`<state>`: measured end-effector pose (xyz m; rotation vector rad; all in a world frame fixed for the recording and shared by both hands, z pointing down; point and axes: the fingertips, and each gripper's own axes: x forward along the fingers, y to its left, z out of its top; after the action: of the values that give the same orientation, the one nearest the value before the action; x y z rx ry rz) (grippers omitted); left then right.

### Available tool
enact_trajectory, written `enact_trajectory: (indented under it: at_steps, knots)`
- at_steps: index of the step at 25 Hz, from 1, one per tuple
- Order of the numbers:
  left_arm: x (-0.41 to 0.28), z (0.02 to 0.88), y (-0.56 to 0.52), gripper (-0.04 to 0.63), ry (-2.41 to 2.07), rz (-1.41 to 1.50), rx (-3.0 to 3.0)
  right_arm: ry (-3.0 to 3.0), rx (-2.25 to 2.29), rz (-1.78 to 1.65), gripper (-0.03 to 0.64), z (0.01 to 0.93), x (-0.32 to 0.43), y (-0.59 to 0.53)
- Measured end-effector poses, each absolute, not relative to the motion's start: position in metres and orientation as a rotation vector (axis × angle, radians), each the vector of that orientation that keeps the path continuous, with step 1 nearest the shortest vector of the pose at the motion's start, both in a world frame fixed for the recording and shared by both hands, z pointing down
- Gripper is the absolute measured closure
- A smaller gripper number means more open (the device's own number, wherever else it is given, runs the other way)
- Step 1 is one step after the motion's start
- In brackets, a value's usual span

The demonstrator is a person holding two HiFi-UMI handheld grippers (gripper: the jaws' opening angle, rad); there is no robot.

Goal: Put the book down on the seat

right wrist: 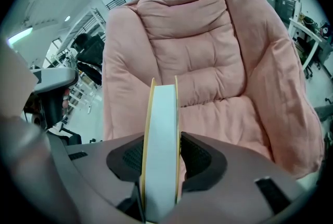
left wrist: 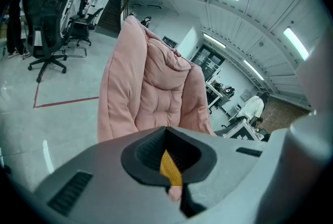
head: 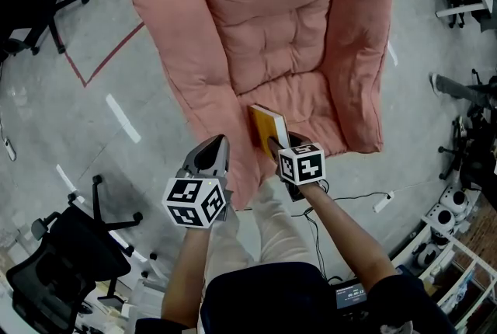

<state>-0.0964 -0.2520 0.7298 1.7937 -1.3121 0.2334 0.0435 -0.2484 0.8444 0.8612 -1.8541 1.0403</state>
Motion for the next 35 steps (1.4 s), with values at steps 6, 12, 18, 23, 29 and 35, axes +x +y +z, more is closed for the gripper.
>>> enact_trajectory:
  at_steps: [6, 12, 18, 23, 29, 35]
  knots:
    - [-0.094, 0.728, -0.251, 0.591, -1.309, 0.226, 1.796, -1.855, 0.854, 1.043, 0.460, 0.843, 0.043, -0.248]
    - [-0.095, 0.725, -0.246, 0.591, -1.315, 0.223, 1.797, -1.862, 0.840, 1.020, 0.457, 0.841, 0.040, -0.244]
    - [-0.102, 0.720, -0.240, 0.591, -1.326, 0.216, 1.798, -1.874, 0.819, 1.011, 0.453, 0.836, 0.032, -0.239]
    - [-0.103, 0.712, -0.235, 0.591, -1.336, 0.206, 1.802, -1.885, 0.795, 1.026, 0.445, 0.830, 0.027, -0.235]
    - [-0.108, 0.709, -0.225, 0.591, -1.341, 0.202, 1.794, -1.900, 0.794, 1.048, 0.433, 0.824, 0.018, -0.239]
    - [-0.107, 0.702, -0.218, 0.591, -1.342, 0.197, 1.801, -1.918, 0.784, 1.047, 0.433, 0.816, 0.012, -0.235]
